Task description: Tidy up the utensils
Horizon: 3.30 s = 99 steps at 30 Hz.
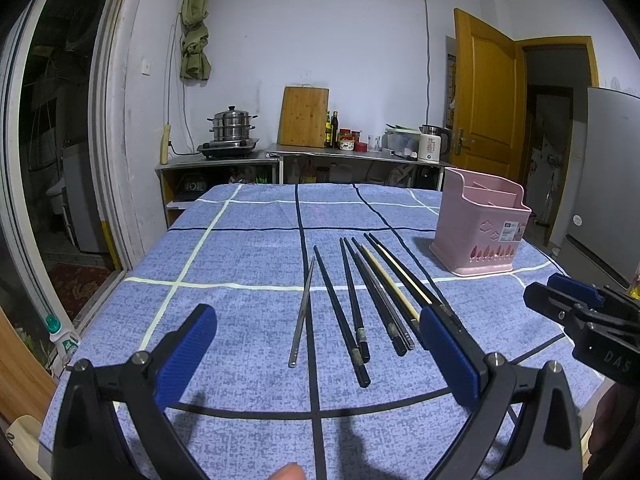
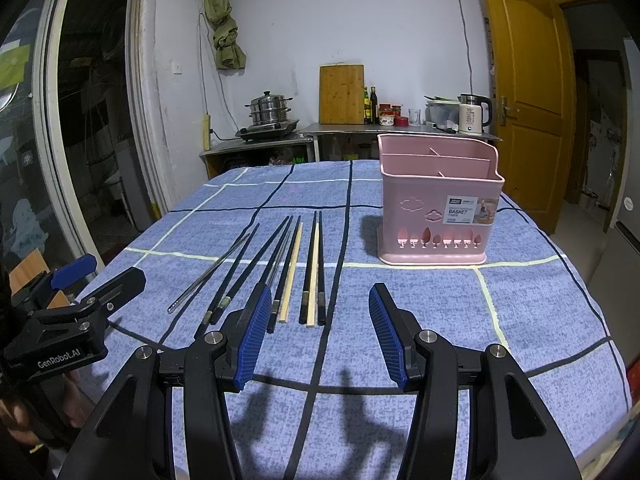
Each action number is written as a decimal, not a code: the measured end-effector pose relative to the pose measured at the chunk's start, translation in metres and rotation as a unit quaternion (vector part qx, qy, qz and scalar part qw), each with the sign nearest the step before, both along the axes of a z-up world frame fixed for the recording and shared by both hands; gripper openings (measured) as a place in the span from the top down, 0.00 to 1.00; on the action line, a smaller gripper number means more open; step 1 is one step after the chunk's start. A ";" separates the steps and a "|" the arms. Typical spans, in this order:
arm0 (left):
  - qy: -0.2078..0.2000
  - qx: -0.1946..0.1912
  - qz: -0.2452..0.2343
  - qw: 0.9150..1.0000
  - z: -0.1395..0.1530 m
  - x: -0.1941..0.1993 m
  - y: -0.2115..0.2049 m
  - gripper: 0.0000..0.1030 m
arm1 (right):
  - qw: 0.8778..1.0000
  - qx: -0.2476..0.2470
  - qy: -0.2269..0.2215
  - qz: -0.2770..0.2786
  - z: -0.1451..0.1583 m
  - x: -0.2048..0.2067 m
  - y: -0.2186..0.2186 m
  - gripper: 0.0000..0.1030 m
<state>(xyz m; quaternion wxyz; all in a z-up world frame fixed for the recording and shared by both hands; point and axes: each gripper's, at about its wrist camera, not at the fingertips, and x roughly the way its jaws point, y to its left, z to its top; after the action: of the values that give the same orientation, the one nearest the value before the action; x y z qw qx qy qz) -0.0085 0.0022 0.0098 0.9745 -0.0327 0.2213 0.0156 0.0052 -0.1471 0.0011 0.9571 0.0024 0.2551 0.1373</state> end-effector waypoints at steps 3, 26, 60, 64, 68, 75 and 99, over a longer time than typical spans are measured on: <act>0.000 -0.001 0.000 1.000 0.000 0.000 0.000 0.00 | 1.000 0.000 0.000 0.000 0.000 0.000 0.000 0.50; 0.002 0.001 0.001 1.000 0.000 -0.001 -0.002 0.00 | 1.000 0.003 0.002 0.000 -0.002 -0.001 -0.001 0.50; 0.152 -0.009 -0.024 0.988 -0.037 0.105 0.038 0.09 | 0.995 -0.014 0.077 0.056 -0.015 0.074 0.025 0.50; 0.196 -0.007 -0.034 0.980 -0.049 0.133 0.042 0.21 | 0.991 -0.007 0.106 0.076 -0.023 0.097 0.039 0.58; 0.233 -0.013 -0.049 0.971 -0.061 0.153 0.046 0.32 | 0.987 0.001 0.138 0.085 -0.032 0.121 0.050 0.74; 0.236 0.006 -0.059 0.970 -0.062 0.167 0.041 0.37 | 0.980 0.019 0.170 0.098 -0.042 0.152 0.065 0.89; 0.256 -0.041 -0.065 0.964 -0.055 0.205 0.059 0.58 | 0.969 0.025 0.232 0.081 -0.063 0.210 0.086 0.92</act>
<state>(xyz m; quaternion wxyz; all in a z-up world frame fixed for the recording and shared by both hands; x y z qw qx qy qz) 0.1961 0.0609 -0.0450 0.8819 -0.0532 0.4657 -0.0494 0.2156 -0.0613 -0.0617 0.8570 0.0379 0.4662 0.2162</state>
